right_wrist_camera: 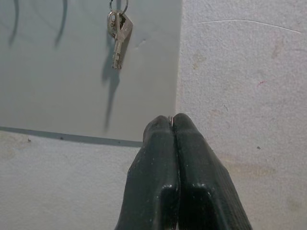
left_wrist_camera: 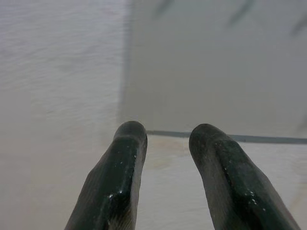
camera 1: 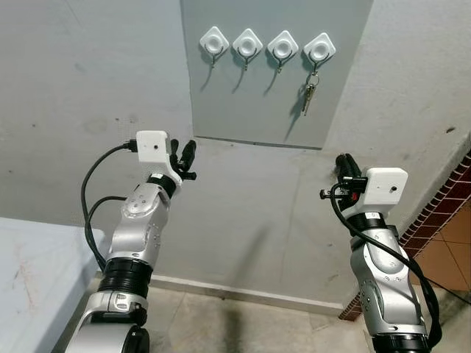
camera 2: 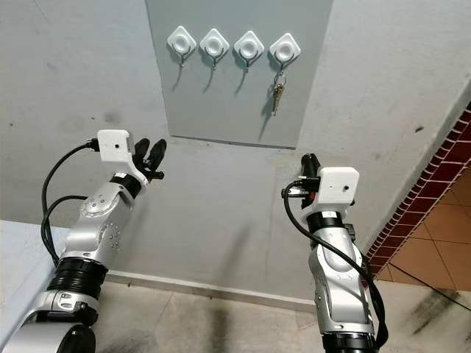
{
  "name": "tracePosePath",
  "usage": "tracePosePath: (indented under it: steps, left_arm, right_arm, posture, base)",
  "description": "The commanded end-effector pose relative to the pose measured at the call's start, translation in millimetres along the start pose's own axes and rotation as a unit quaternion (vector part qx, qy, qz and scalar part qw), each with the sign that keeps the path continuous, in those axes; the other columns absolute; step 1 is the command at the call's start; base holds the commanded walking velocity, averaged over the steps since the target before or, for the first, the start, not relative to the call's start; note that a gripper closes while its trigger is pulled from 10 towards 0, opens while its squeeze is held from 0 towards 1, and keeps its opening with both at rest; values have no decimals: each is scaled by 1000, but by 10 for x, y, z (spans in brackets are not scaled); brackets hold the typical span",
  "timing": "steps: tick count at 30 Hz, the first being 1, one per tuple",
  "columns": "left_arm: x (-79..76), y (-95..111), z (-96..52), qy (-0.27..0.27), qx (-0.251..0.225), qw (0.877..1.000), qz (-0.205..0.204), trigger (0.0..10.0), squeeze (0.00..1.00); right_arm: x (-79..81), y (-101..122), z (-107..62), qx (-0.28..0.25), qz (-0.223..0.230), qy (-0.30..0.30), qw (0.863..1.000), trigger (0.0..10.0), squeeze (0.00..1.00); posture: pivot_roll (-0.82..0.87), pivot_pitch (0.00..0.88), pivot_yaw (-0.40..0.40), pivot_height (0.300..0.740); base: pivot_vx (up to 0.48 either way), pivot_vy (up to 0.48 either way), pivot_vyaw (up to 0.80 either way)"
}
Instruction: Hang keys on a hook
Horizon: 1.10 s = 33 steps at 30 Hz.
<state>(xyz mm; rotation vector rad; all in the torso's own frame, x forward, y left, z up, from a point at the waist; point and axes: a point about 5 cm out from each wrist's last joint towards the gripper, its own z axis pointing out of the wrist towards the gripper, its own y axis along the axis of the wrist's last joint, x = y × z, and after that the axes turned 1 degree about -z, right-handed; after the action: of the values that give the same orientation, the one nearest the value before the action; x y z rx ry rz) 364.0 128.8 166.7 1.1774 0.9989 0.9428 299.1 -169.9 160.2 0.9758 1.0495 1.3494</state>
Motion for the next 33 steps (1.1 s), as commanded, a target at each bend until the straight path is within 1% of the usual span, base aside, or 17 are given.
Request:
tracePosePath:
  steps: [1, 3, 4, 5, 6, 8, 10, 11, 12, 14, 16, 21, 26, 27, 30, 33]
  left_arm:
    - [-87, 130, 43, -26, -22, 999, 23, 10000, 0]
    - [-142, 146, 48, -44, -24, 998, 37, 10000, 0]
    - [-239, 184, 52, -74, -36, 994, 67, 10000, 0]
    - [-302, 206, 58, -91, -41, 992, 80, 10000, 0]
    - [-302, 206, 58, -91, -41, 992, 80, 10000, 0]
    - [-373, 242, 70, -110, -49, 989, 84, 10000, 0]
    - [-388, 253, 73, -115, -51, 988, 86, 10000, 0]
    - [-419, 284, 86, -120, -55, 988, 81, 10000, 0]
    - [-430, 297, 91, -122, -56, 988, 76, 10000, 0]
    - [-437, 330, 100, -123, -59, 989, 65, 10000, 0]
    - [-434, 340, 100, -123, -61, 988, 66, 10000, 0]
    - [-408, 407, 115, -119, -72, 988, 64, 10000, 0]
    - [-396, 439, 128, -117, -76, 988, 66, 10000, 0]
    - [-383, 457, 136, -115, -78, 988, 65, 10000, 0]
    - [-381, 468, 143, -113, -80, 988, 65, 10000, 0]
    - [-380, 475, 146, -112, -81, 988, 65, 10000, 0]
  right_arm:
    - [30, 89, 60, -18, 0, 11, 1000, 10000, 0]
    - [49, 117, 89, -24, 0, 18, 1000, 10000, 0]
    - [71, 166, 148, -34, -1, 28, 999, 10000, 0]
    - [91, 205, 196, -43, -3, 37, 998, 10000, 0]
    - [91, 205, 196, -43, -3, 37, 998, 10000, 0]
    - [123, 275, 269, -57, -1, 49, 997, 10000, 0]
    - [130, 294, 288, -61, -1, 51, 997, 10000, 0]
    - [166, 355, 359, -73, -2, 64, 995, 10000, 0]
    - [182, 383, 389, -78, -3, 68, 995, 10000, 0]
    - [219, 446, 456, -89, 0, 81, 993, 10000, 0]
    - [228, 462, 475, -92, 1, 84, 992, 10000, 0]
    - [267, 534, 594, -105, 6, 98, 990, 10000, 0]
    - [306, 559, 657, -108, 15, 112, 988, 10000, 0]
    - [336, 576, 699, -109, 22, 119, 987, 10000, 0]
    - [367, 589, 739, -110, 30, 127, 985, 10000, 0]
    - [431, 602, 791, -108, 52, 145, 982, 10000, 0]
  posture:
    - [27, 0, 24, 740]
    - [27, 0, 29, 740]
    - [27, 0, 29, 740]
    - [27, 0, 28, 740]
    - [27, 0, 28, 740]
    - [27, 0, 31, 740]
    - [28, 0, 31, 740]
    - [28, 0, 31, 740]
    - [28, 0, 31, 740]
    - [27, 0, 30, 740]
    - [27, 0, 30, 740]
    - [29, 0, 28, 740]
    - [34, 0, 21, 740]
    - [34, 0, 21, 740]
    - [36, 0, 18, 740]
    - [36, 0, 18, 740]
  base:
    - [0, 0, 0]
    - [0, 0, 0]
    - [0, 0, 0]
    - [0, 0, 0]
    - [0, 0, 0]
    - [0, 0, 0]
    - [0, 0, 0]
    - [0, 0, 0]
    - [0, 0, 0]
    - [0, 0, 0]
    - [0, 0, 0]
    - [0, 0, 0]
    - [0, 0, 0]
    - [0, 0, 0]
    - [0, 0, 0]
    - [0, 0, 0]
